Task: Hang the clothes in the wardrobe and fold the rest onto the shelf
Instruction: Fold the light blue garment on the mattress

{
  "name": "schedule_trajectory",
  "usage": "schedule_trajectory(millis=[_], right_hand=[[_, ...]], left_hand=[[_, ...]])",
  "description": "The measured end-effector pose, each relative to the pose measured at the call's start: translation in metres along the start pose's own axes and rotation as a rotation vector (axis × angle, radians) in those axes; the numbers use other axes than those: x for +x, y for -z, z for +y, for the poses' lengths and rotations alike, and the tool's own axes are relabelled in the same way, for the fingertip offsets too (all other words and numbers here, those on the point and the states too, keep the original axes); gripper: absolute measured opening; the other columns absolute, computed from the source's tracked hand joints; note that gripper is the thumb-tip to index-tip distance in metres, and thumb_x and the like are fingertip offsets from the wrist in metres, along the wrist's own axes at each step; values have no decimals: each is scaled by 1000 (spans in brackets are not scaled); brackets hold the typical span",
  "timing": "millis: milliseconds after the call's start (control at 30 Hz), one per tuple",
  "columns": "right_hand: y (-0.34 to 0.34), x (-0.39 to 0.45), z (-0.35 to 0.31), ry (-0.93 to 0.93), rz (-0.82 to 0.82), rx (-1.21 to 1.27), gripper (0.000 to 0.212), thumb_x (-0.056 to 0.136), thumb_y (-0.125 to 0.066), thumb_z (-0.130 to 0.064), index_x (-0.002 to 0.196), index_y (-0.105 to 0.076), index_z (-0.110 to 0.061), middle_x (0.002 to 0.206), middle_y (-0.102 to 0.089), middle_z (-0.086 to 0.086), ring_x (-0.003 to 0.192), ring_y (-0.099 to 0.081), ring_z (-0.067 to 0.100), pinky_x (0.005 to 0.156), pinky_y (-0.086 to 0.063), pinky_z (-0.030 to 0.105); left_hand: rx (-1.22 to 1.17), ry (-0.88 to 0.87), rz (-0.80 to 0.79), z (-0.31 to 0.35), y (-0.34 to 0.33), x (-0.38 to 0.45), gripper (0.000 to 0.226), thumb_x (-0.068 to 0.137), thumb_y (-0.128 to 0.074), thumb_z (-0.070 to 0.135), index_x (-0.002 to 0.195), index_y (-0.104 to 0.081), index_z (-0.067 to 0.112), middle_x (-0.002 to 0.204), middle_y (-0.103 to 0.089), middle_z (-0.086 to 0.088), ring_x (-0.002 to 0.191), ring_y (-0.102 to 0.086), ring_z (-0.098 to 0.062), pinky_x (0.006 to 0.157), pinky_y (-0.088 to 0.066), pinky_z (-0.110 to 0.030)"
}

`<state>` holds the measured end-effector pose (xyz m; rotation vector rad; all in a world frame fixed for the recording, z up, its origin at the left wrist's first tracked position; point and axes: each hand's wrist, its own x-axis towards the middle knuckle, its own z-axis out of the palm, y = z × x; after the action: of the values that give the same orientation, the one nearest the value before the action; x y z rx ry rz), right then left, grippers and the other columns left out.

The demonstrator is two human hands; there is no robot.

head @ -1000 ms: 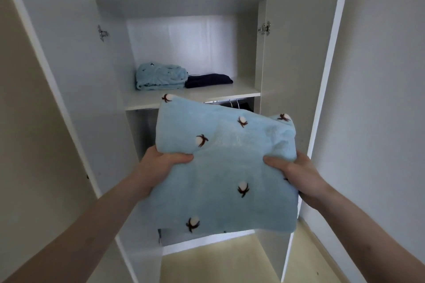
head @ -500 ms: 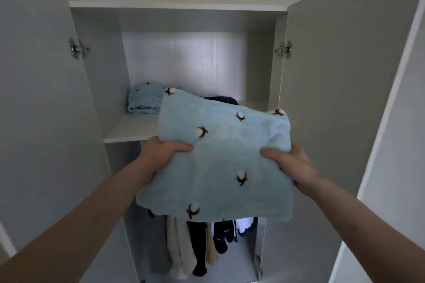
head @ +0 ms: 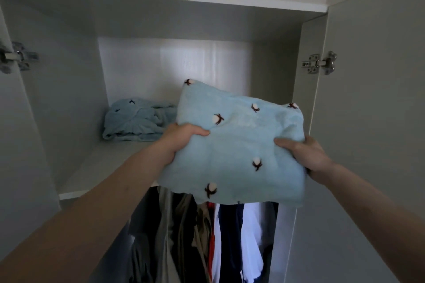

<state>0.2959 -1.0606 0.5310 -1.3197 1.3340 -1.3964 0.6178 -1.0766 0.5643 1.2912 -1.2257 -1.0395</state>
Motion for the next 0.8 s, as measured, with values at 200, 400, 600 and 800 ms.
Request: schedule_trajectory(millis=[200,400,600,800], right_hand=[[-4,72,3,9,76,-87,50,76,-89,-28,119,-68,-15,112,-76,4,100,-74,26,95,-58,46],[-4,144,3,39,196,-268,75,77,-85,-32,140,-48,-16,127,-63,2,107,-62,21,92,-50,34],[-12,200,5,181,177,-471,89,82,-76,-29,159,-30,-23,160,-31,8,149,-29,29,124,-26,43],[-36,215,39,289,96,-600,71,91,-66,-31,156,-37,-27,163,-27,3,149,-24,27,124,-23,42]], left_hand=[[-22,-19,2,10,-22,78,62,53,-91,23,111,-71,12,102,-77,-6,86,-75,-28,81,-62,-45],[-82,-7,-4,19,-61,145,71,45,-90,25,112,-73,9,101,-78,-8,87,-76,-32,85,-61,-51],[-114,-84,89,28,-107,207,57,57,-91,19,111,-71,15,100,-76,-2,86,-74,-25,74,-61,-37],[-185,-97,112,31,-165,258,44,60,-91,16,97,-68,18,93,-74,0,77,-72,-19,60,-54,-26]])
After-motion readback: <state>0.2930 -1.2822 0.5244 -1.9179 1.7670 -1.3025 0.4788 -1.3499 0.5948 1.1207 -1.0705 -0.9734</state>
